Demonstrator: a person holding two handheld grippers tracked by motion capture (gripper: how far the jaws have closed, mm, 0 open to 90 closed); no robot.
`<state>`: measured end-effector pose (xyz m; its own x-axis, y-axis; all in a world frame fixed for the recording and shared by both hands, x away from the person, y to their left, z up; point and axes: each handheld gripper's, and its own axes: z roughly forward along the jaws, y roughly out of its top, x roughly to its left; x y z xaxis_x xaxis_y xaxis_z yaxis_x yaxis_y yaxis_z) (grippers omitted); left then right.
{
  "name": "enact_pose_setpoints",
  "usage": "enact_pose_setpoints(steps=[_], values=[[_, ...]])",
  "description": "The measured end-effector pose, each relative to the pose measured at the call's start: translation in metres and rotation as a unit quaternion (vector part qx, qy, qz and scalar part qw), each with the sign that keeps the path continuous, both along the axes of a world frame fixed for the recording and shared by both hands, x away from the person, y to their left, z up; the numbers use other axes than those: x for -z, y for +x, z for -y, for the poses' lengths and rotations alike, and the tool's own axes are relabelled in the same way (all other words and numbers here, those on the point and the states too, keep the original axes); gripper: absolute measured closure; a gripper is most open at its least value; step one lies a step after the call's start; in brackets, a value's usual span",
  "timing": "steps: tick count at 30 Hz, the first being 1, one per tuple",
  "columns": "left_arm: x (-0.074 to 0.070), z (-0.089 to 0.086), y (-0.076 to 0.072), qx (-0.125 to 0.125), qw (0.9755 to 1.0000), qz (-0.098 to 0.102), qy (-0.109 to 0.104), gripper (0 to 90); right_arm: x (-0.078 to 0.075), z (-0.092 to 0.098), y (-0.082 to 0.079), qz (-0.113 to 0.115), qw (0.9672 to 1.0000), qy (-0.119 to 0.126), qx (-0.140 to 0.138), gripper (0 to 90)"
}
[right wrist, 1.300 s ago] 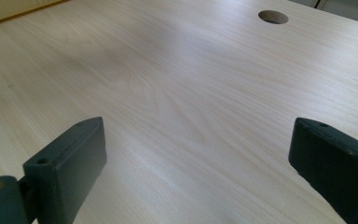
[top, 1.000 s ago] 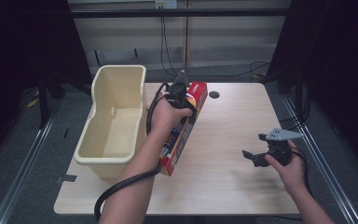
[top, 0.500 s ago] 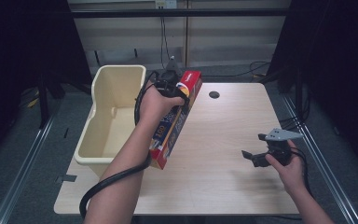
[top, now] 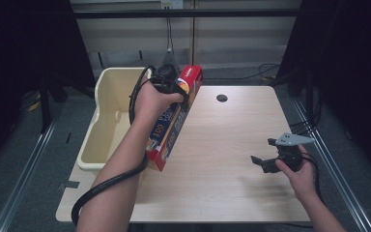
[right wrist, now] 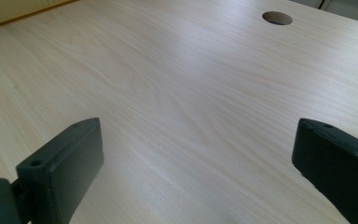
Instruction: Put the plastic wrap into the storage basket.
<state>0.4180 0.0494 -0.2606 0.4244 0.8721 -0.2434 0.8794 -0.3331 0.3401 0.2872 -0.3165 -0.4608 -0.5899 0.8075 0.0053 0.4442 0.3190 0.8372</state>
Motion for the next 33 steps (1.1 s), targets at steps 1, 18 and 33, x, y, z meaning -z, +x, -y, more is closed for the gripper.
enact_pose_setpoints(steps=[1,18,33], values=[[-0.002,-0.002,0.0,-0.001,1.0,-0.002,0.0,40.9,0.0,0.0,0.0,0.0,1.0,0.0,0.0,2.1],[-0.019,-0.033,-0.002,-0.035,0.9994,-0.007,0.0,40.8,0.0,-0.001,0.0,-0.003,1.0,-0.001,0.002,2.1],[-0.026,-0.055,-0.002,-0.062,0.9981,0.002,-0.003,40.8,0.001,-0.002,-0.001,-0.001,1.0,-0.004,0.003,2.1]])
